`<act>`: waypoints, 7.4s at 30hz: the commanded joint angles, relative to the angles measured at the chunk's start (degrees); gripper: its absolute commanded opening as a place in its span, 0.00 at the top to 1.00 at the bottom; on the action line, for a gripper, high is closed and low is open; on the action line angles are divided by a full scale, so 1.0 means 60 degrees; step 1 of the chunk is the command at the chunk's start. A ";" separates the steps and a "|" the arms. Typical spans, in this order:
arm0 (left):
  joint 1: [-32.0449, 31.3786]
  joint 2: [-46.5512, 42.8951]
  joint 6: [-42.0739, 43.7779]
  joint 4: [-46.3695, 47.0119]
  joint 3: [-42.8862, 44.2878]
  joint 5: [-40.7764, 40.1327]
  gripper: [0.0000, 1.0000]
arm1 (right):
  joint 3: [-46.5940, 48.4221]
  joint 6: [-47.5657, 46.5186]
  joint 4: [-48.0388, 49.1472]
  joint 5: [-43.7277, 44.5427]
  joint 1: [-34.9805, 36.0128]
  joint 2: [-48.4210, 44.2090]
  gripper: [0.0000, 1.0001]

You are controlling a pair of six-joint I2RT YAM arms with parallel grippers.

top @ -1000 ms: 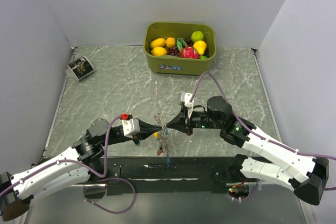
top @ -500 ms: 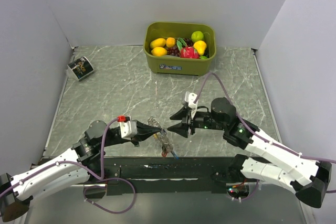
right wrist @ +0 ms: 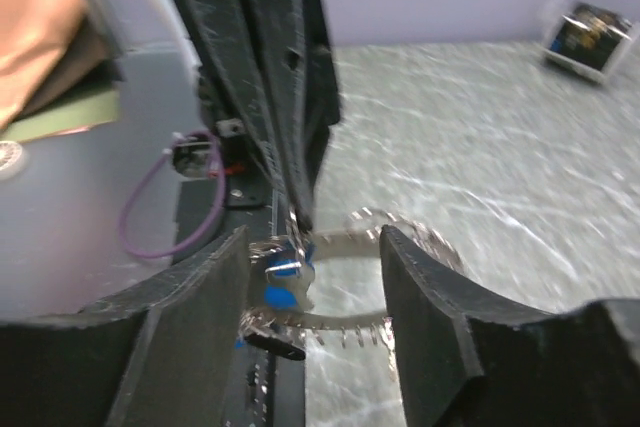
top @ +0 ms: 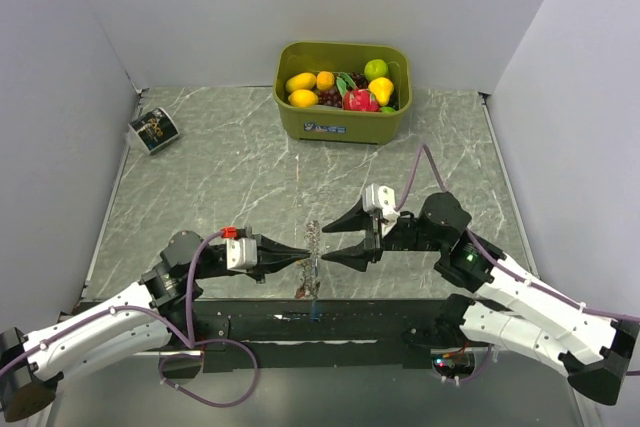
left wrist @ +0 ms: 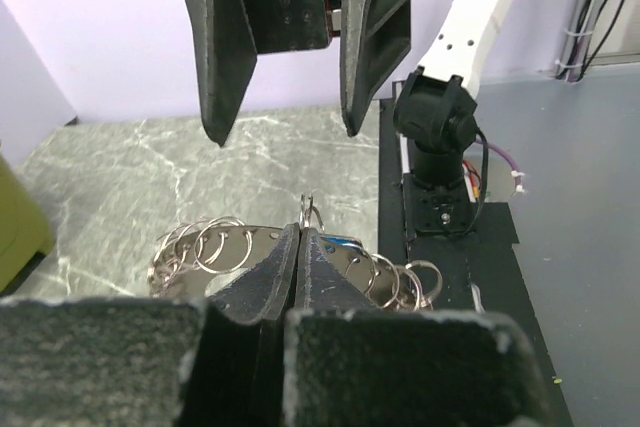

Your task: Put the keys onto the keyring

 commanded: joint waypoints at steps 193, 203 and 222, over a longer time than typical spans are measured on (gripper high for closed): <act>-0.0031 0.1210 -0.0087 0.0667 0.0592 0.0274 0.99 | -0.0361 -0.0066 -0.0765 0.0859 -0.0265 -0.0052 0.41; -0.0031 0.1093 -0.0044 0.0783 0.0519 0.0304 0.99 | -0.0580 -0.0096 -0.0648 0.0332 -0.0338 0.0095 0.51; -0.0046 0.1035 0.0000 0.0799 0.0519 0.0333 0.99 | -0.0595 -0.0110 -0.0604 -0.0123 -0.0368 0.0344 0.96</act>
